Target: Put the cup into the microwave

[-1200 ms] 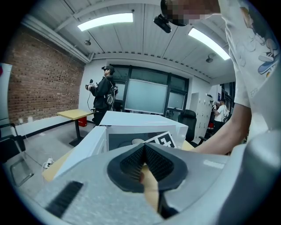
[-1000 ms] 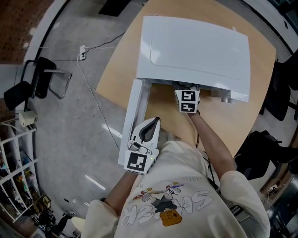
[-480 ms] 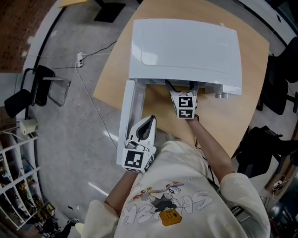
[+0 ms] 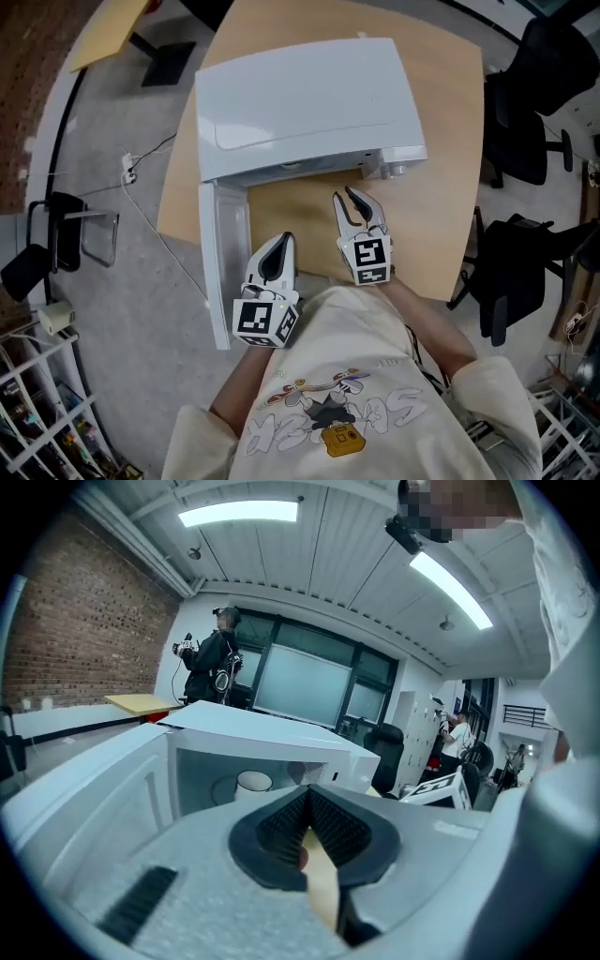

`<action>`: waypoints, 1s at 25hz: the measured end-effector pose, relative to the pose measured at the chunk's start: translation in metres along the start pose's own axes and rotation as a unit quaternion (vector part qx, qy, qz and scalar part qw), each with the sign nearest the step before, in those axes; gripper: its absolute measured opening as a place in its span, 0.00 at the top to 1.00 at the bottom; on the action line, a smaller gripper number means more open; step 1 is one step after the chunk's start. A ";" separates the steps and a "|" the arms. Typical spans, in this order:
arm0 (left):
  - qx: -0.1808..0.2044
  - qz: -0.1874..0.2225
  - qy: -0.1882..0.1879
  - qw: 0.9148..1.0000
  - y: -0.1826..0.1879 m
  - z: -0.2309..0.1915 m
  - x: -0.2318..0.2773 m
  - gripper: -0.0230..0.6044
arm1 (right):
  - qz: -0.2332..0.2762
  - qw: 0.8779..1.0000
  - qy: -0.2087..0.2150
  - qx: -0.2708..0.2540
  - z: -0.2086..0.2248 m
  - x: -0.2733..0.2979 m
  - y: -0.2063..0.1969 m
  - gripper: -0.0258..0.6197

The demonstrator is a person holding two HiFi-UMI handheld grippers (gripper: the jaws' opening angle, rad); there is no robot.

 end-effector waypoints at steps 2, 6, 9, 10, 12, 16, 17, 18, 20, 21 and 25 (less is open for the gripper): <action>0.002 -0.002 -0.026 1.000 -0.001 0.016 0.014 0.95 | -0.007 1.000 -0.021 0.005 0.015 -0.027 -0.008 0.95; 0.014 -0.015 -0.079 0.997 -0.008 0.052 0.041 0.95 | -0.016 0.998 -0.039 0.041 0.034 -0.072 -0.019 0.95; 0.030 -0.019 -0.111 0.993 -0.012 0.082 0.055 0.95 | -0.003 0.996 -0.066 0.066 0.050 -0.104 -0.019 0.95; 0.037 -0.021 -0.124 0.991 -0.013 0.090 0.059 0.95 | 0.002 0.994 -0.079 0.073 0.056 -0.114 -0.018 0.95; 0.047 -0.026 -0.145 0.988 -0.016 0.103 0.064 0.95 | 0.011 0.991 -0.101 0.087 0.066 -0.131 -0.017 0.95; 0.050 -0.038 -0.152 0.986 -0.024 0.114 0.069 0.95 | 0.010 0.989 -0.118 0.093 0.072 -0.152 -0.022 0.95; 0.051 -0.041 -0.152 0.986 -0.026 0.116 0.070 0.95 | 0.010 0.988 -0.121 0.094 0.074 -0.155 -0.023 0.95; 0.052 -0.043 -0.153 0.986 -0.028 0.119 0.070 0.95 | 0.011 0.988 -0.123 0.095 0.076 -0.158 -0.024 0.95; 0.054 -0.046 -0.156 0.985 -0.029 0.123 0.071 0.95 | 0.012 0.987 -0.128 0.095 0.078 -0.164 -0.024 0.95; 0.055 -0.046 -0.158 0.985 -0.030 0.126 0.071 0.95 | 0.012 0.987 -0.130 0.096 0.080 -0.166 -0.025 0.95; 0.059 -0.048 -0.161 0.984 -0.031 0.130 0.071 0.95 | 0.014 0.986 -0.134 0.102 0.085 -0.171 -0.025 0.95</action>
Point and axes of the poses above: the fingertips, and each gripper's own axes: x forward along the fingers, z to its right, y out of its top, the point moved 2 cm from there along -x, backward along the fingers, and after that the axes turned 4 degrees about y, right-handed, at the moved point
